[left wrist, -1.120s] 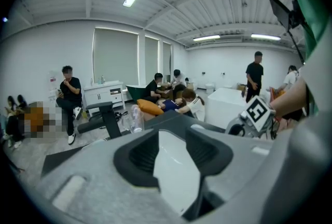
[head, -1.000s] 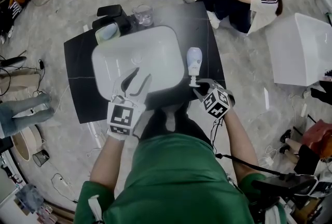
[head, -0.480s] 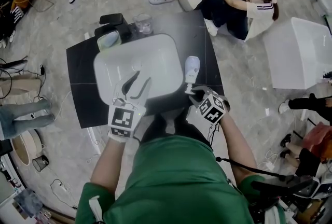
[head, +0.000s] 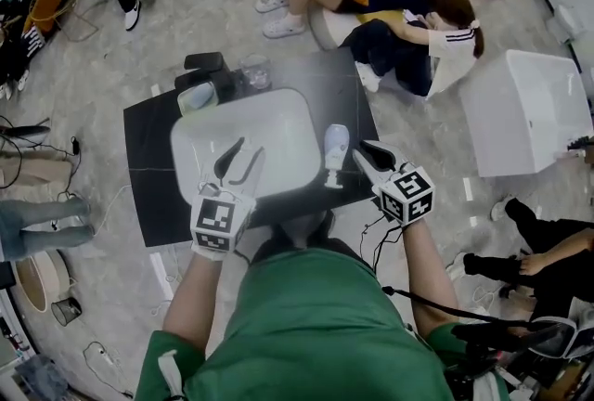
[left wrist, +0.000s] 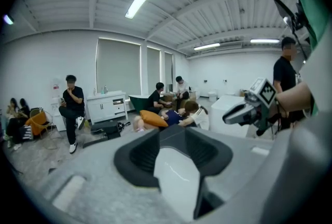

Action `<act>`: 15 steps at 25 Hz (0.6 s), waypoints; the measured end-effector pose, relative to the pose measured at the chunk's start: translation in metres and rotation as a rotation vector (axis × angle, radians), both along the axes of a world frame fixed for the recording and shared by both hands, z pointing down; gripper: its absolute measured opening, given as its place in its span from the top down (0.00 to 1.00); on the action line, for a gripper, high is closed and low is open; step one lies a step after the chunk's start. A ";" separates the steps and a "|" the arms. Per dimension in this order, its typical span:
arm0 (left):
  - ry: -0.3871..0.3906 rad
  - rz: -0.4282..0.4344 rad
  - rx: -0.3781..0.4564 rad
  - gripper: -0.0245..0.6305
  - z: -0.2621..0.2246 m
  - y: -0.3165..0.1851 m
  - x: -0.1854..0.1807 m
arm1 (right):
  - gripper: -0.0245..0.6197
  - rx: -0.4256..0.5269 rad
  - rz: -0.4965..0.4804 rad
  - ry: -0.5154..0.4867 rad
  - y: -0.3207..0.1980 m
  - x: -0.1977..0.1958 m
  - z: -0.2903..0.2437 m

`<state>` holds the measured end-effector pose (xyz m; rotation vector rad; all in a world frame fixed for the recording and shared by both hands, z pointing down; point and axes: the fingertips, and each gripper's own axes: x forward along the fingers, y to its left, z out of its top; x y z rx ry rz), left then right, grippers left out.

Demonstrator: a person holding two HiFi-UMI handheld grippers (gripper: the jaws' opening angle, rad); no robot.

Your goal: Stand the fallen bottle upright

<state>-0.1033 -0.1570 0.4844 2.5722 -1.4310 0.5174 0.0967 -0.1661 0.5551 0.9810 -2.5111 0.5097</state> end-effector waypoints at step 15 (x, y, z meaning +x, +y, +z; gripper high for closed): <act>0.011 0.013 0.079 0.73 -0.041 -0.012 0.009 | 0.86 0.128 -0.073 0.082 -0.004 0.000 -0.047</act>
